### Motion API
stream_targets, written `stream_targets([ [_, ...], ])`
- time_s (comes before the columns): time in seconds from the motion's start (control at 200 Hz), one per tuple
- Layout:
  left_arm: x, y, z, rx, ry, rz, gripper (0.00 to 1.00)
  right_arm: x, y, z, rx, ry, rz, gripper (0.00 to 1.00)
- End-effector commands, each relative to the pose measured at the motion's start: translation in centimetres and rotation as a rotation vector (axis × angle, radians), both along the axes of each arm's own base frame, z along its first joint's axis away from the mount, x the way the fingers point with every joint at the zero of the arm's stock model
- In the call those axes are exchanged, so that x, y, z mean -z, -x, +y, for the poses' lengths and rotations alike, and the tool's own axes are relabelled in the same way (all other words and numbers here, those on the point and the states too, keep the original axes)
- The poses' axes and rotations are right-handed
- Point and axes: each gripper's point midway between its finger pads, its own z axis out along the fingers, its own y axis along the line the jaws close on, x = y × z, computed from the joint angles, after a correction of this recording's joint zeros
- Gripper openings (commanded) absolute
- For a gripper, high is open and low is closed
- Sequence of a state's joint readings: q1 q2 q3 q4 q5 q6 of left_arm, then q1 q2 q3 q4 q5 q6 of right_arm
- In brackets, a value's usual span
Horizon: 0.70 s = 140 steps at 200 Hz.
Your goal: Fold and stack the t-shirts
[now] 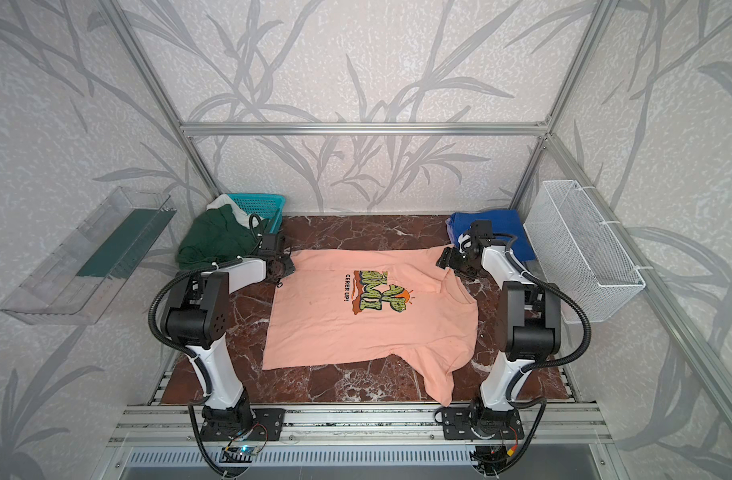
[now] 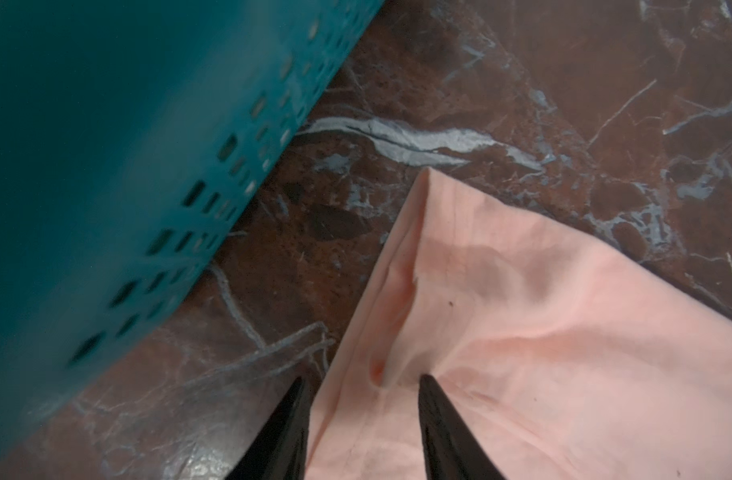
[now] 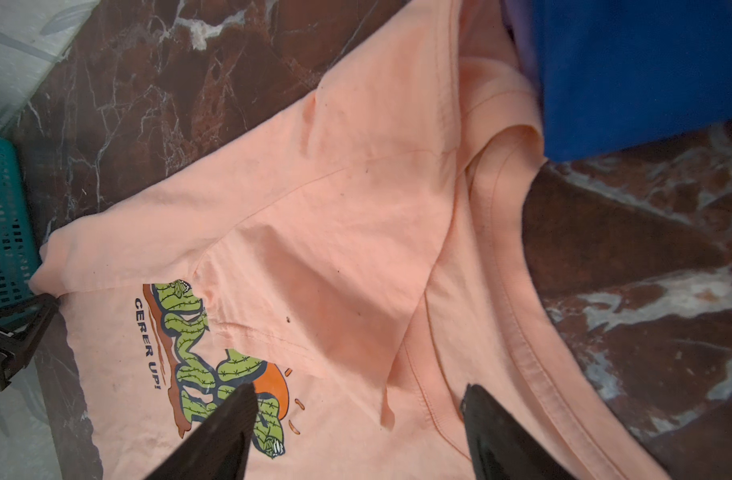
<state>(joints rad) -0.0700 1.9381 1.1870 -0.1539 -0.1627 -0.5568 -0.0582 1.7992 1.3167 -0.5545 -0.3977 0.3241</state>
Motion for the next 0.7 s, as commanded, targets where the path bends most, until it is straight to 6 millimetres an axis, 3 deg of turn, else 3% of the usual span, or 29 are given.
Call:
stream_targets([
  [0.0,1.1,0.4,0.5,-0.013,-0.028,0.061,0.44,-1.8,0.3,0.4,-0.01,-0.024,-0.035,0.79],
  [0.35,1.7,1.8,0.3,-0.006,-0.015,0.108,0.45,-2.8,0.7,0.0,0.009,-0.035,-0.045,0.79],
  [0.41,1.6,1.9,0.1,0.006,-0.004,0.108,0.48,-2.9,0.8,-0.1,0.019,-0.04,-0.046,0.82],
  [0.475,1.0,1.9,-0.4,0.027,0.012,0.08,0.51,-2.6,0.9,-0.3,0.031,-0.038,-0.039,0.89],
  [0.495,0.8,1.9,-0.6,0.035,0.018,0.068,0.52,-3.5,1.1,-0.4,0.034,-0.035,-0.062,0.92],
  [0.555,0.2,1.9,-1.2,0.071,0.042,0.028,0.56,-3.8,1.3,-0.5,0.044,-0.03,-0.075,1.0],
  [0.695,-1.8,1.7,-2.5,0.127,0.082,-0.05,0.63,-4.2,1.5,-0.6,0.054,-0.032,-0.093,0.99],
])
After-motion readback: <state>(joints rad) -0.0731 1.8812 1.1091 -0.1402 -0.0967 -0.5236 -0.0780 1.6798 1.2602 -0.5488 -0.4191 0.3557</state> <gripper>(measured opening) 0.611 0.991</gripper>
